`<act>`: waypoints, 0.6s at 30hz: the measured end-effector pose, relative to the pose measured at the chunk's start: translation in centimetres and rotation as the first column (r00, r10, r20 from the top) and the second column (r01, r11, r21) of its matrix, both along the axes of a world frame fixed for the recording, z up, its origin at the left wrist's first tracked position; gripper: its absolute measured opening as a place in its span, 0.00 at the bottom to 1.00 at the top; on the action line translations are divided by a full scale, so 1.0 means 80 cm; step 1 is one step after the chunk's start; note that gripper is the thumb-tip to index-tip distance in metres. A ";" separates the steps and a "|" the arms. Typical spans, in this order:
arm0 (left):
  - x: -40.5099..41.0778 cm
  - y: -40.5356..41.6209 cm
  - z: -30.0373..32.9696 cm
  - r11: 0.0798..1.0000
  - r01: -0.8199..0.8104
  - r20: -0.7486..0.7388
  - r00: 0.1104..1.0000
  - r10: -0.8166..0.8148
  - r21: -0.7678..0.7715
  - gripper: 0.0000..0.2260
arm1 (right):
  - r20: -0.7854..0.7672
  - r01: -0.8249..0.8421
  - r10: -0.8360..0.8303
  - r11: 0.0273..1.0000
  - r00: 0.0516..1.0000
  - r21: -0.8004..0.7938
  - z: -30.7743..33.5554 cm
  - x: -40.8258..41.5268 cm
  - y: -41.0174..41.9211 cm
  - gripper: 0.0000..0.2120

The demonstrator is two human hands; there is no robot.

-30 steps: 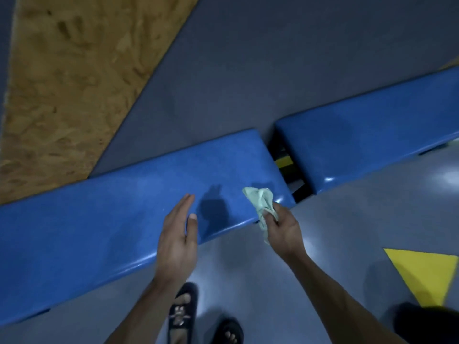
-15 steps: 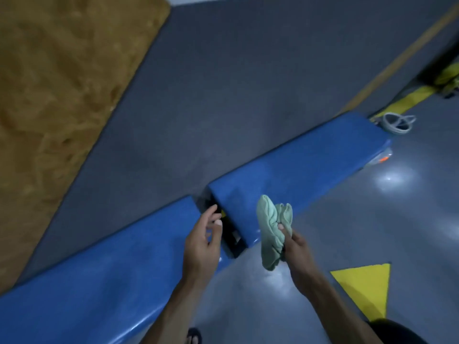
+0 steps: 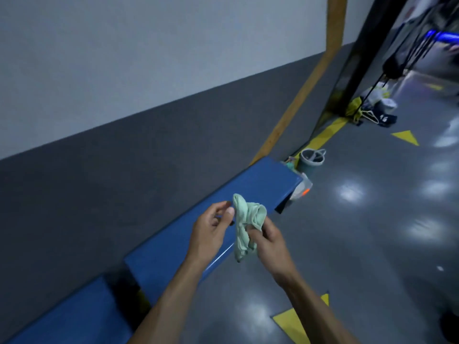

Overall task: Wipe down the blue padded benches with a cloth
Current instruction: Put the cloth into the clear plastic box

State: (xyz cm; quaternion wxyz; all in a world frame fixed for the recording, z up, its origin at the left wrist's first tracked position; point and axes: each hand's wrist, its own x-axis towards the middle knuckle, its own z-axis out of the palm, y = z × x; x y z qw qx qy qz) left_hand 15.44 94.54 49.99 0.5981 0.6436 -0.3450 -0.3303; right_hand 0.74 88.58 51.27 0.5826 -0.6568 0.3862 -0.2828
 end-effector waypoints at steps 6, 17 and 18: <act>-0.055 -0.122 0.075 0.998 0.062 0.018 0.998 -0.062 -0.006 0.14 | -0.024 0.016 -0.019 0.990 1.000 -0.141 0.061 -0.047 -0.110 0.10; -0.061 -0.351 0.070 0.998 0.033 -0.207 0.977 -0.045 -0.059 0.09 | 0.036 0.344 -0.361 0.911 0.932 0.227 0.065 -0.048 -0.358 0.16; -0.059 -0.374 0.069 0.998 0.048 -0.240 0.969 -0.059 -0.051 0.10 | 0.021 0.376 -0.398 0.882 0.917 0.284 0.063 -0.049 -0.384 0.15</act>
